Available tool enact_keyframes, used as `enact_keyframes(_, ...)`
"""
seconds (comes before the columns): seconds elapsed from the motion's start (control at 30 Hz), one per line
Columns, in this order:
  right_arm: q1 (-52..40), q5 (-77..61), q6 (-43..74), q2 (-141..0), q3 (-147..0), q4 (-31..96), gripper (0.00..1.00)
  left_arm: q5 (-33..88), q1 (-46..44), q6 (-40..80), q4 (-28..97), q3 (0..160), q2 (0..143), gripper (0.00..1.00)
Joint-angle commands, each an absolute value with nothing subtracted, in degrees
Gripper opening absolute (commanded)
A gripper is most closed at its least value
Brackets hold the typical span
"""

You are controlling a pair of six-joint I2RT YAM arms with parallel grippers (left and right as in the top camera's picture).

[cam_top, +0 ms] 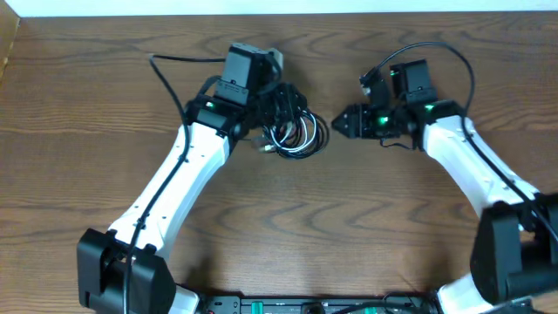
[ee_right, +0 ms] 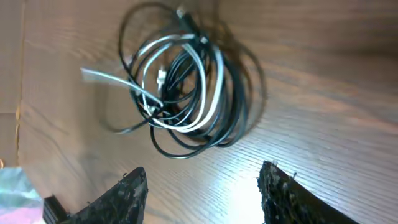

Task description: Untangle cables

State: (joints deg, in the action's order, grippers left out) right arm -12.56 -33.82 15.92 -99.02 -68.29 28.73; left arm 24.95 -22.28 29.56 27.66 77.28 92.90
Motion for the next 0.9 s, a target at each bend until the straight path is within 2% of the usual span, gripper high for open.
enact_keyframes(0.0,-7.97,-30.15,14.74,-93.91,-68.99,30.87,0.56,21.34,-26.11,23.75,27.88,77.41,96.16,0.45)
enact_keyframes(0.27,-3.33,-28.51,13.15,-91.94,-68.99,32.38,0.66,16.69,-28.62,16.69,28.05,77.49,99.20,0.56)
enact_keyframes(0.4,-3.46,-25.74,13.15,-91.96,-68.95,32.38,0.70,14.90,-27.94,12.23,28.47,77.54,97.47,0.57)
enact_keyframes(0.87,-3.46,-23.86,13.13,-92.03,-68.88,32.36,0.73,12.14,-27.94,11.53,29.80,77.47,96.60,0.57)
